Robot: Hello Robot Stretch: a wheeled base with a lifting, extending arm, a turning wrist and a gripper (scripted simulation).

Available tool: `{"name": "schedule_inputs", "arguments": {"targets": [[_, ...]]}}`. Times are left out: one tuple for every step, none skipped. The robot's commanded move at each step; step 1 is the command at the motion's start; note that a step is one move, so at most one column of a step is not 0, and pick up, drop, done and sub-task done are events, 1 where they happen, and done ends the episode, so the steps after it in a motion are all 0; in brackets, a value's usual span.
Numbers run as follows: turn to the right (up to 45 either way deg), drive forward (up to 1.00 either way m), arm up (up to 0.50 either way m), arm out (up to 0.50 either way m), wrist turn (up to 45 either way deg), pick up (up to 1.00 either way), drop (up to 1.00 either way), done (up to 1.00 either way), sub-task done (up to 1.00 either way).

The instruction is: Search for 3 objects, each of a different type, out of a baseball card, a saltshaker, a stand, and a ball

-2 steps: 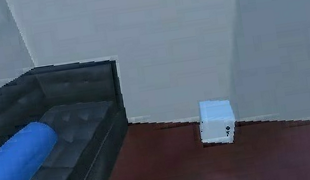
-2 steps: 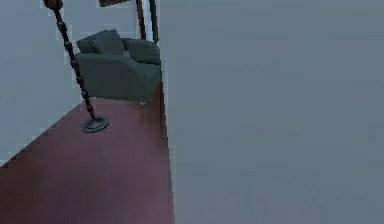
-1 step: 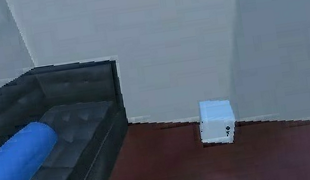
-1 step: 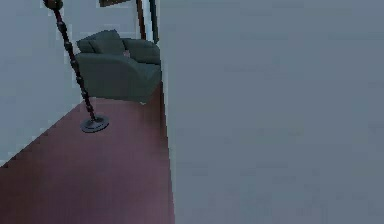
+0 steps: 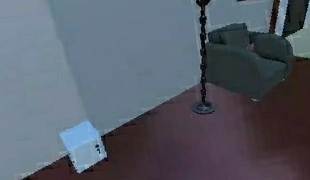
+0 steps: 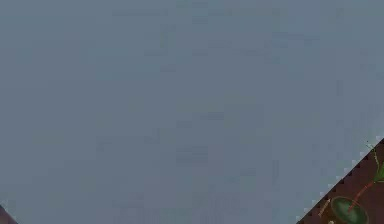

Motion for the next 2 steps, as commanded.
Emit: {"name": "schedule_inputs", "arguments": {"targets": [[45.0,0.0,0.0,0.0,0.0,0.0,0.0,0.0,0.0],[-45.0,0.0,0.0,0.0,0.0,0.0,0.0,0.0,0.0]]}}
